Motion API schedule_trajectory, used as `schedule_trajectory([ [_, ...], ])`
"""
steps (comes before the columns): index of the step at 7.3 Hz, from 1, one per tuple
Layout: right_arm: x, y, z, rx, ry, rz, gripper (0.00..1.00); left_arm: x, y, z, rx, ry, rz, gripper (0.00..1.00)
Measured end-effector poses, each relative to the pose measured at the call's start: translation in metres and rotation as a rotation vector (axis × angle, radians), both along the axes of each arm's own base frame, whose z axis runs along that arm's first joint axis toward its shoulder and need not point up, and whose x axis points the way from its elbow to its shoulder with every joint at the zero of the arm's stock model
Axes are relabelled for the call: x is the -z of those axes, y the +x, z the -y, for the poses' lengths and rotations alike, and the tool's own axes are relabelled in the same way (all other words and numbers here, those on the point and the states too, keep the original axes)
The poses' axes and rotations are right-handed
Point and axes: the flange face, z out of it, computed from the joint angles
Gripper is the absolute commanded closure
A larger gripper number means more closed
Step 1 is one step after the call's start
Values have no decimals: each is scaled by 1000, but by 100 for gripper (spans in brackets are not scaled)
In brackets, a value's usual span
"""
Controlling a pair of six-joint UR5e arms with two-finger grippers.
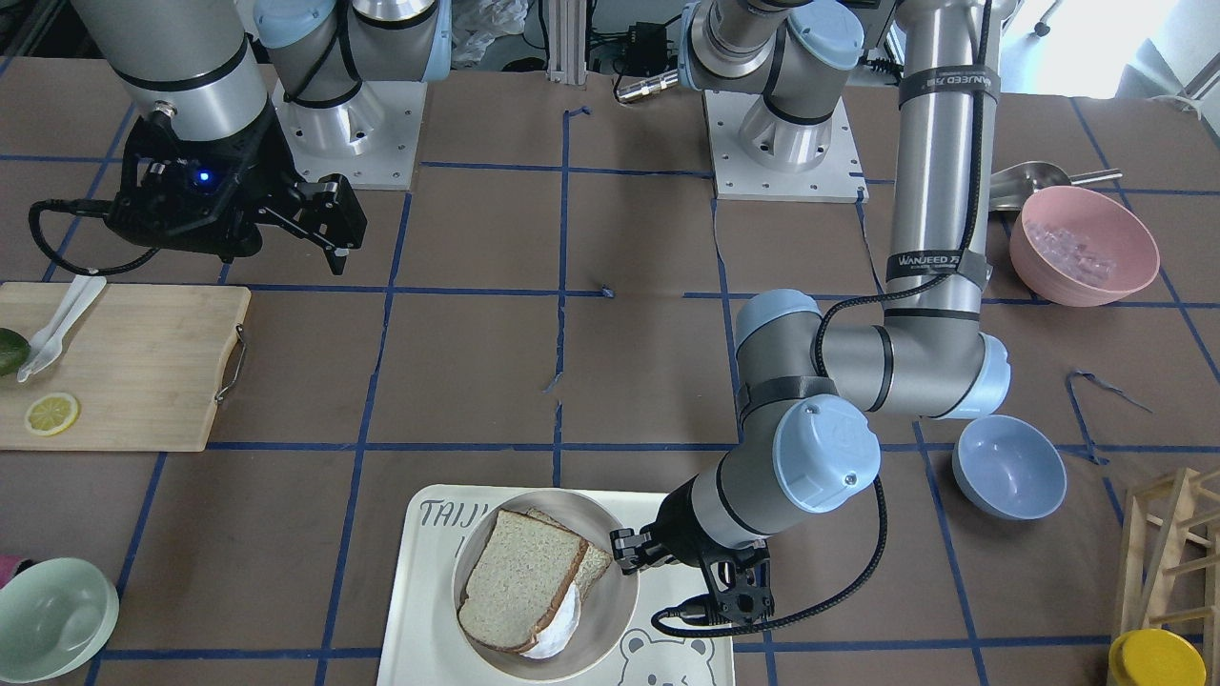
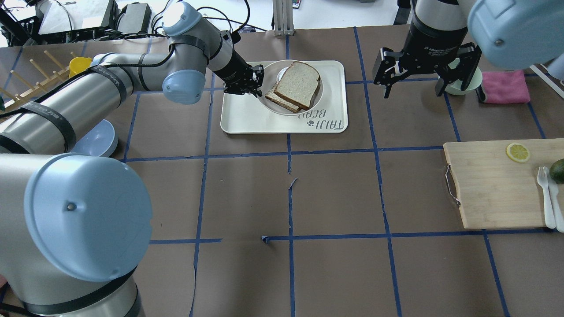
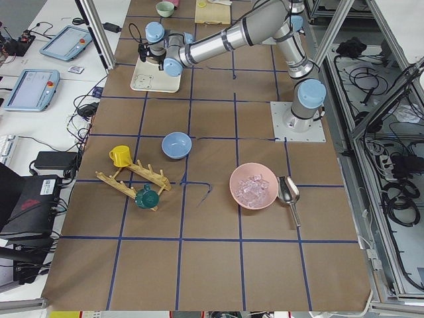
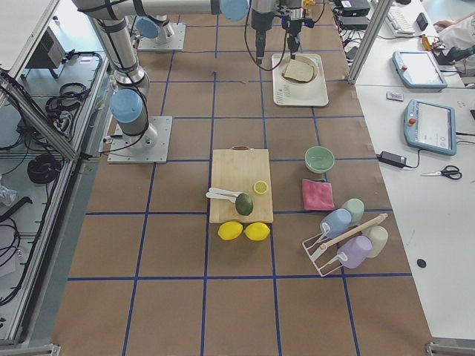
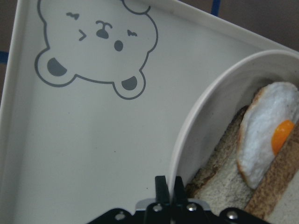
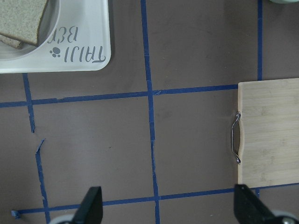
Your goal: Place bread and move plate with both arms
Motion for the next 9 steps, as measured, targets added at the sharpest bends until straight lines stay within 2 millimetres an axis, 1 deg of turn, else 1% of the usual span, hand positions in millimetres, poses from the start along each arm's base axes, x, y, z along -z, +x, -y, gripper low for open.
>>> schedule_trajectory([
  [1, -1, 0, 0, 0, -2, 1, 0, 13, 0, 1, -2, 17, 8, 100],
  [2, -1, 0, 1, 1, -6, 5, 0, 22, 1, 2, -7, 29, 14, 67],
  [3, -2, 1, 2, 0, -18, 9, 0, 25, 1, 3, -11, 33, 17, 1],
  [4, -5, 3, 3, -1, -35, 14, 0, 23, 1, 4, -15, 30, 18, 0],
  [5, -7, 3, 4, -1, -43, 16, 0, 13, 2, 4, -20, 21, 18, 0],
  [6, -9, 2, 3, -1, -47, 16, 0, -1, 4, 1, -30, 27, 39, 0],
  [7, -10, 2, 2, -1, -51, 16, 0, -21, 7, -8, -42, 58, 88, 0],
  [9, -10, 2, 2, 0, -53, 16, 0, -86, 9, -43, -41, 127, 157, 0],
])
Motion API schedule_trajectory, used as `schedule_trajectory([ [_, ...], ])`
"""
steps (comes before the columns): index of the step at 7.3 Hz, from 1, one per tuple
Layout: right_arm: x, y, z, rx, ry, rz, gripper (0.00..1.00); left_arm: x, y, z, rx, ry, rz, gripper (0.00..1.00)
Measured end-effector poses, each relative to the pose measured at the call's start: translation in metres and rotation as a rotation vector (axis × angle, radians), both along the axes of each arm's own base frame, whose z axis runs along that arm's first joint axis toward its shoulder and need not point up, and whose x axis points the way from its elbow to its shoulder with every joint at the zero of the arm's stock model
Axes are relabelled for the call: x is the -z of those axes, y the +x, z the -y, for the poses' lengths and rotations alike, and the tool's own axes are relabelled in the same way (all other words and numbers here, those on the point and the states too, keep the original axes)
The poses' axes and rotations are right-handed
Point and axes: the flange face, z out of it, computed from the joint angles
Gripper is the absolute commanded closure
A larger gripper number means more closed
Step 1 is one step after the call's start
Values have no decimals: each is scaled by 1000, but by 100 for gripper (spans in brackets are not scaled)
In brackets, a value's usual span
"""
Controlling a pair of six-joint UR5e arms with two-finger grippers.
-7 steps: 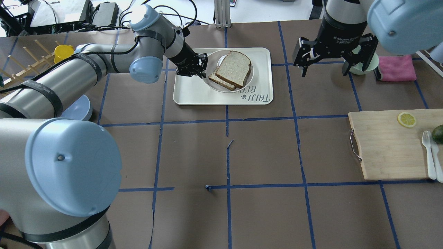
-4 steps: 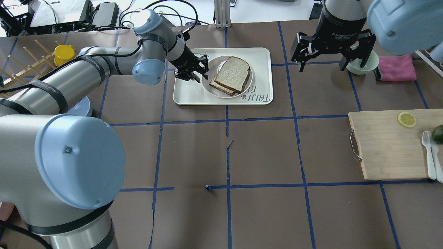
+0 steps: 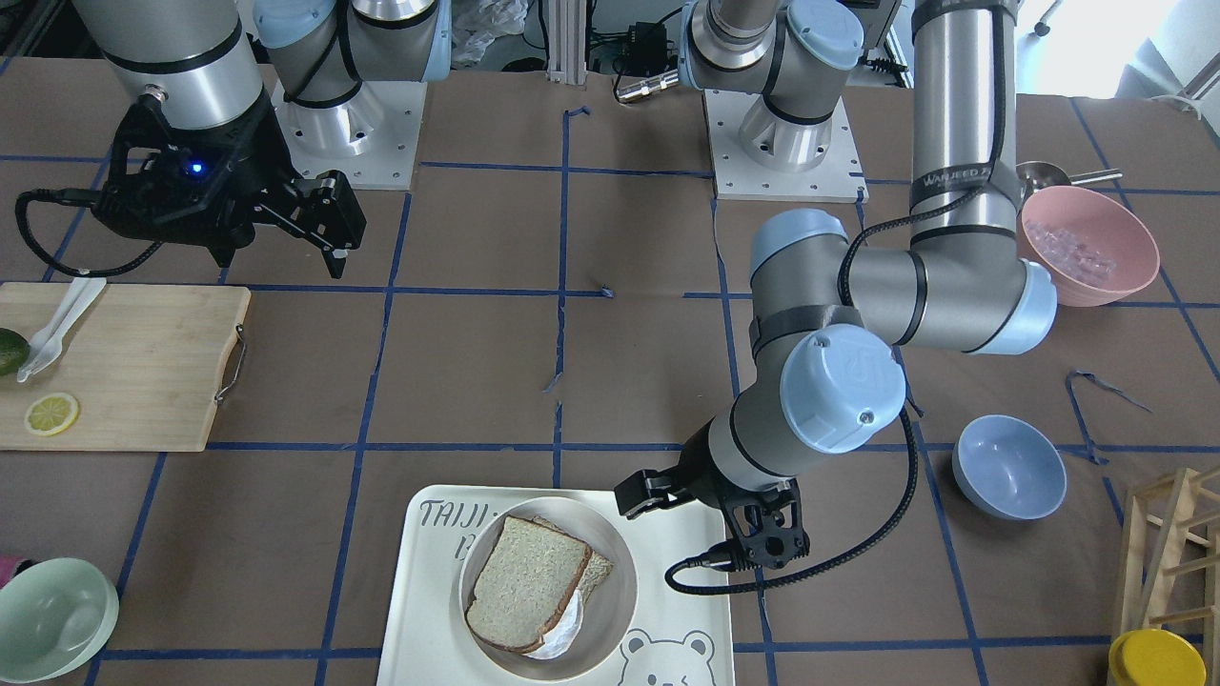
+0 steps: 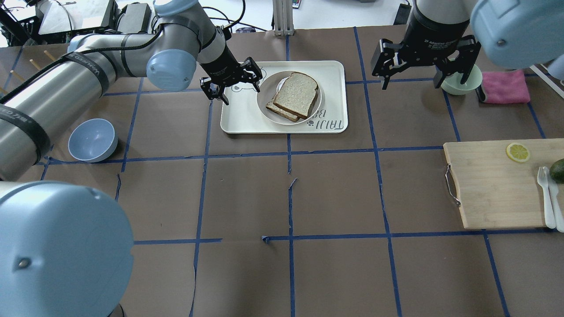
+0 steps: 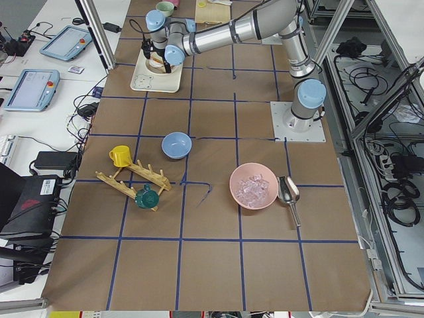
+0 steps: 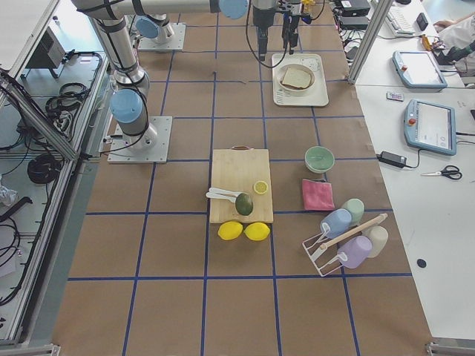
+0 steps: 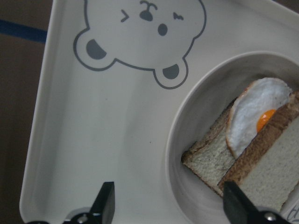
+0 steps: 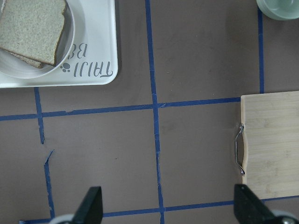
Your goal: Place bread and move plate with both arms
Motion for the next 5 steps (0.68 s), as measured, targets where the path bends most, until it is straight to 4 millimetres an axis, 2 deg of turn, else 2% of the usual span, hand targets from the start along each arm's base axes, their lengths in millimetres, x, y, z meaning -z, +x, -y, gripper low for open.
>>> schedule_trajectory([
  [3, -1, 0, -1, 0, 0, -1, 0, -109, 0, -73, 17, 51, 20, 0],
  [5, -2, 0, -1, -1, -3, 1, 0, -164, 6, -117, 27, 38, 57, 0],
])
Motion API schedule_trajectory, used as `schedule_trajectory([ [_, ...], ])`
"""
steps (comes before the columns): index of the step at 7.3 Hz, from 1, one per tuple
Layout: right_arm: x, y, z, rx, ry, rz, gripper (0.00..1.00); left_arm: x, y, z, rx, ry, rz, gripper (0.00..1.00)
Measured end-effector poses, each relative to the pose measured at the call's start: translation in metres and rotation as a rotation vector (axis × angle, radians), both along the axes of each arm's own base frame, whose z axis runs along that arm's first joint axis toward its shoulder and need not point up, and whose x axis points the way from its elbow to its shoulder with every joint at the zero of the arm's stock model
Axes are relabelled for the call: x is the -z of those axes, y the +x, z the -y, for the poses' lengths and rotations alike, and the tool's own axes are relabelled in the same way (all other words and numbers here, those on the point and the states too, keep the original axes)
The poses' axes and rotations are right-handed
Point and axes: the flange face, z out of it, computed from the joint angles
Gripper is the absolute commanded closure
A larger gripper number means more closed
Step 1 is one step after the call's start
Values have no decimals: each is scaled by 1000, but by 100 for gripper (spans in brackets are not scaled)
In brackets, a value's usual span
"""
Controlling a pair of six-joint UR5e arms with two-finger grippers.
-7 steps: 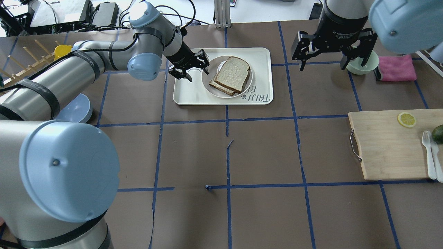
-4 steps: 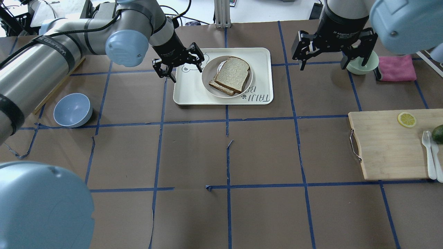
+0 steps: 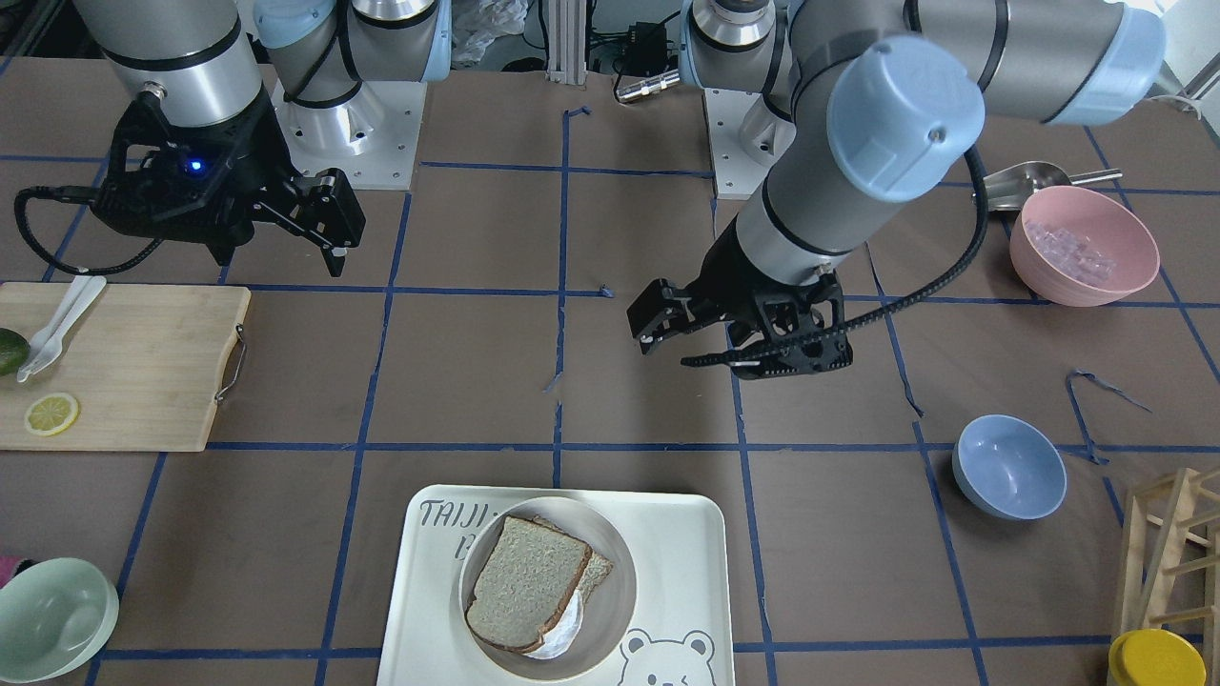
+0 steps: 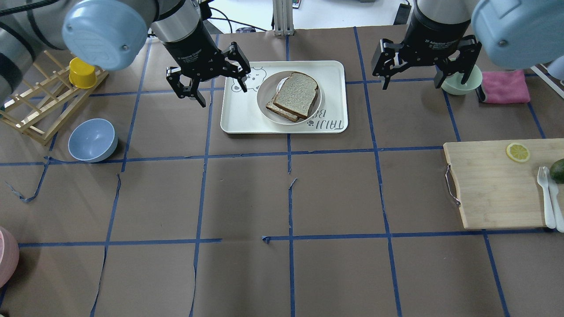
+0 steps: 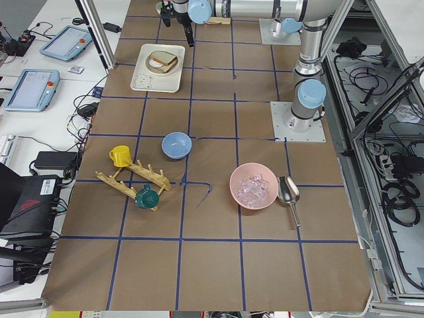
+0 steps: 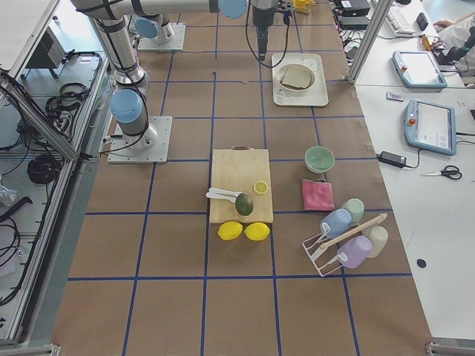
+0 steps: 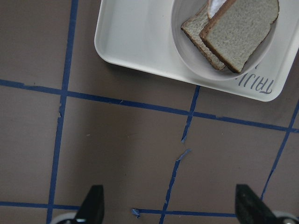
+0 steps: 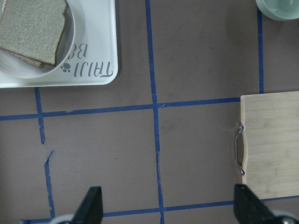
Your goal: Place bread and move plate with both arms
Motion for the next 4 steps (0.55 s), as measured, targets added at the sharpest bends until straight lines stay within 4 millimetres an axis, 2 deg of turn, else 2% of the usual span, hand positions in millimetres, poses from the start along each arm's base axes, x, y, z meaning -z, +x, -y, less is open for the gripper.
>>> schedule_trajectory([
  [1, 0, 0, 0, 0, 0, 0, 0, -18, 4, -20, 3, -15, 21, 0],
  [2, 0, 0, 0, 0, 1, 0, 0, -26, 7, -36, 5, -21, 33, 0],
  [4, 0, -1, 0, -5, 0, -5, 0, -25, 15, -66, 38, -25, 84, 0],
])
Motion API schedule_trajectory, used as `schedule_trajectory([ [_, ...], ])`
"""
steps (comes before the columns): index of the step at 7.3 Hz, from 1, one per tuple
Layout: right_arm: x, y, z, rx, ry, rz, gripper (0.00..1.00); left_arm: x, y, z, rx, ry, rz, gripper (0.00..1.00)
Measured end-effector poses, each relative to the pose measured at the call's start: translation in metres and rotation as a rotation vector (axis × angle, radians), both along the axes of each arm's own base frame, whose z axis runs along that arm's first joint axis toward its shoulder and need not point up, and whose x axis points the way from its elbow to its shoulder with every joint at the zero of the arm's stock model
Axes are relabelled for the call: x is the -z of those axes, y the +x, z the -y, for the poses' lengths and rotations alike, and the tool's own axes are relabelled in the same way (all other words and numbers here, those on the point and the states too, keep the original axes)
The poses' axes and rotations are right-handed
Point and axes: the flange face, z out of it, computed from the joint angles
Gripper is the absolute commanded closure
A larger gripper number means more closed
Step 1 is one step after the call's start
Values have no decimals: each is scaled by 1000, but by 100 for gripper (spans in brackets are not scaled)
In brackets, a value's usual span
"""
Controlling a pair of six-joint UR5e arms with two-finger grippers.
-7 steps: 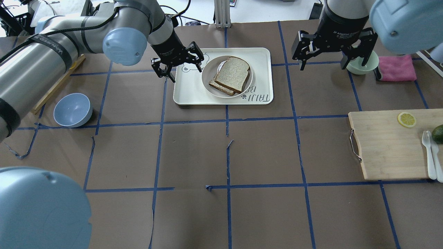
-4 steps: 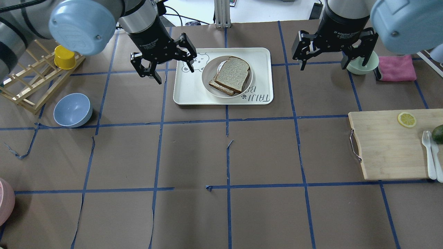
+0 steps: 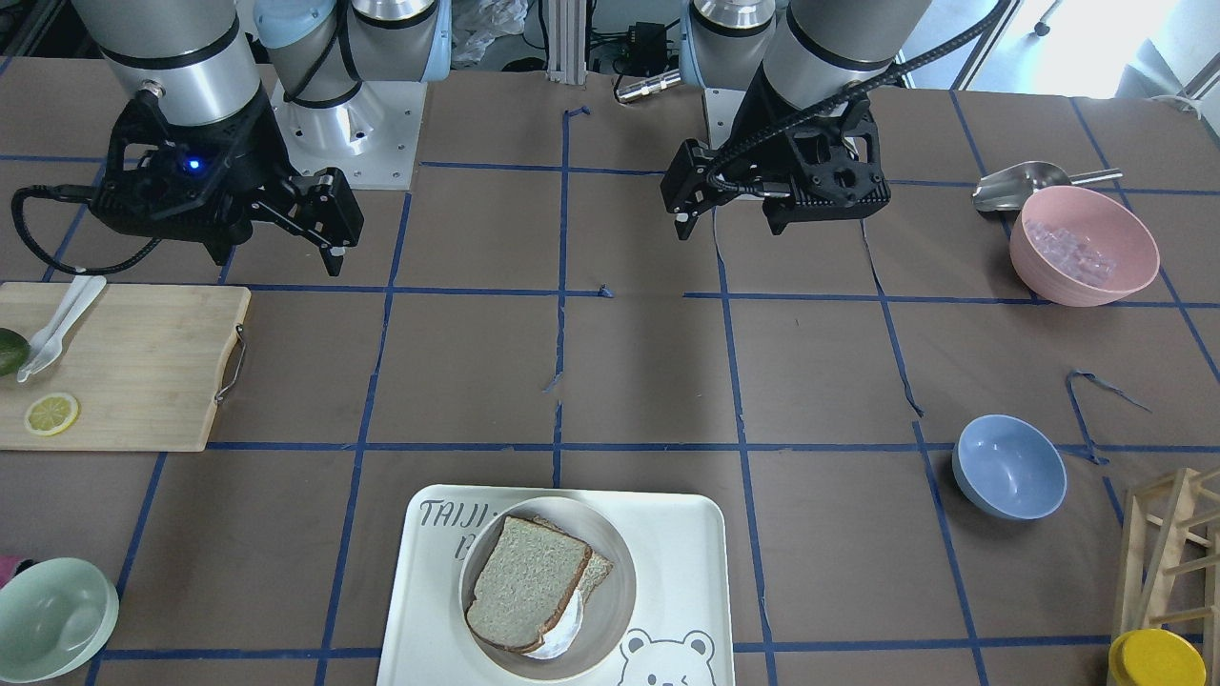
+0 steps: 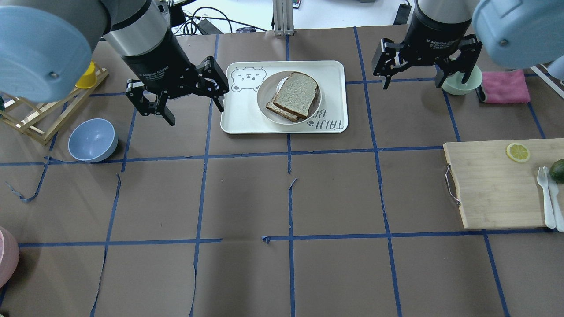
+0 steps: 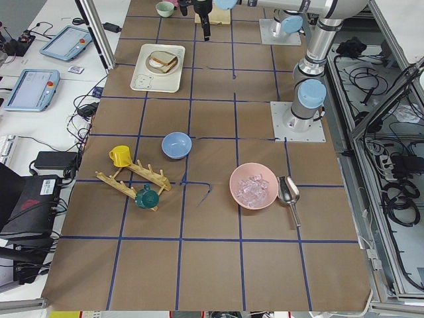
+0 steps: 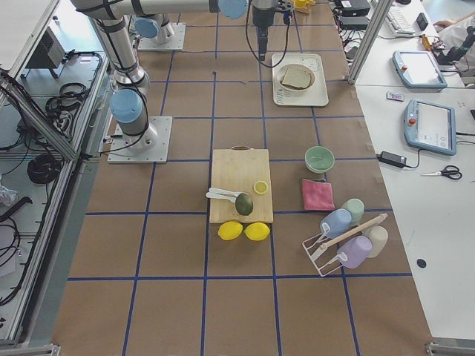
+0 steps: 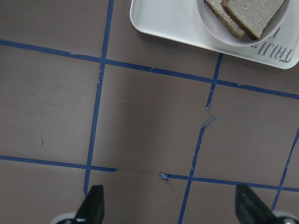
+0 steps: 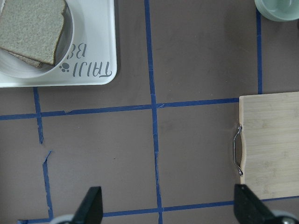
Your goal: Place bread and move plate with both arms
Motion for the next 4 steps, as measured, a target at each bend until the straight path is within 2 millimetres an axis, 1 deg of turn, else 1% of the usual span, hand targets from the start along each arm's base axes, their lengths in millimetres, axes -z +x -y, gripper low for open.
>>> schedule_trajectory([
  [1, 0, 0, 0, -1, 0, -1, 0, 0, 7, -10, 40, -13, 56, 0],
  [2, 0, 1, 0, -2, -1, 1, 0, -6, 14, -17, 93, -41, 107, 0],
  [3, 1, 1, 0, -3, 0, 3, 0, -13, 18, -18, 135, -76, 131, 0],
  [4, 1, 2, 0, -4, 0, 3, 0, -18, 21, -14, 149, -113, 140, 0],
])
